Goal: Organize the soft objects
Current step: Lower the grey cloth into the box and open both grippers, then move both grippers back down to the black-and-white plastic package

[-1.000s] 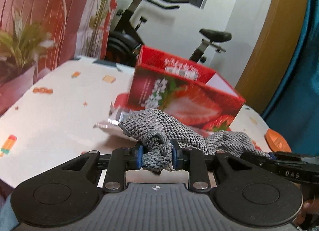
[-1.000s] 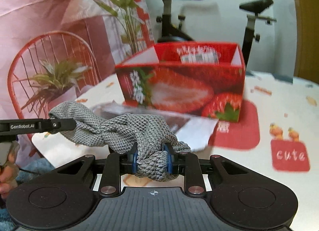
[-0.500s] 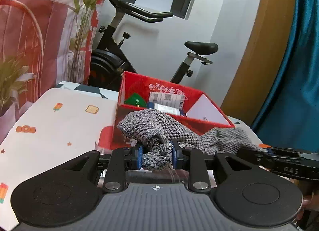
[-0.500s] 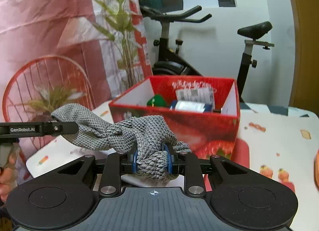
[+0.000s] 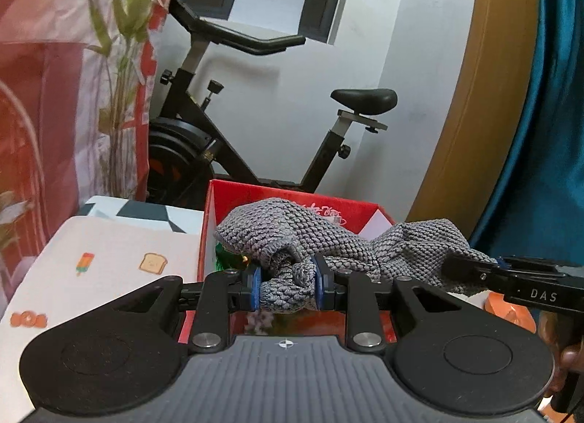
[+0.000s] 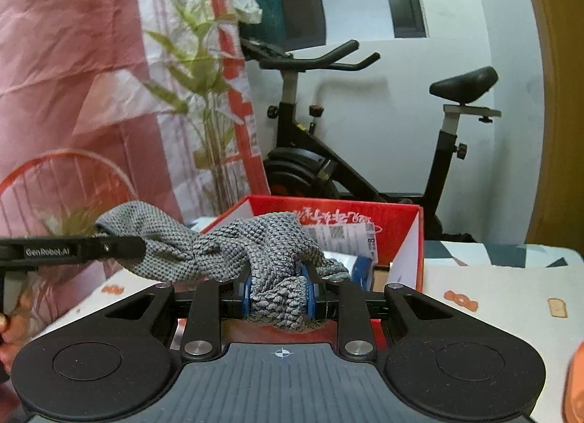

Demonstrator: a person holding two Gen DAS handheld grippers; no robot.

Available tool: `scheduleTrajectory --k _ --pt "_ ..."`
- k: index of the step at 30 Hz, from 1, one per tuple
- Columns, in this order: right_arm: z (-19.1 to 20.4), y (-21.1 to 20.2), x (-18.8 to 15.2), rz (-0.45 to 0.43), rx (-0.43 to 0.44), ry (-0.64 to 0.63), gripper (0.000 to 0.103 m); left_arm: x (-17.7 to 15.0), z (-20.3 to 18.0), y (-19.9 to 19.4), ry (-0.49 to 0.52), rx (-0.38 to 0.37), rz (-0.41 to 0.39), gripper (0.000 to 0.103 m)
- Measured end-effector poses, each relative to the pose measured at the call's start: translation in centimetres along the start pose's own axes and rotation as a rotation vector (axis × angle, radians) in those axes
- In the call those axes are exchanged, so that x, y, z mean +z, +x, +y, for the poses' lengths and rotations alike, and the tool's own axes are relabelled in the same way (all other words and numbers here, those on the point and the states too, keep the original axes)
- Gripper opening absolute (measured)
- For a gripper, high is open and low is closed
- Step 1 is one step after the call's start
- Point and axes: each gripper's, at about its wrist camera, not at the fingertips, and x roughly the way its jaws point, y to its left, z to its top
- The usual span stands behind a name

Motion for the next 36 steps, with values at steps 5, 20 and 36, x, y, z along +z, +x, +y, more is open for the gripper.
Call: scheduleTrajectory --k 5,20,36 --pt "-1.1 3.5 1.2 0.042 -0.015 -0.002 0.024 1.5 0.9 4.0 -0.027 -0.027 0.087 0.028" --pt "-5.2 12.9 0.7 0.278 -0.075 0.081 0.024 1.3 3.2 13.4 -0.048 -0.036 0.307 0.028" --pt "-5.0 12.7 0.8 0.204 -0.178 0.008 0.053 1.6 1.4 12.0 0.117 0.014 0.205 0.068"
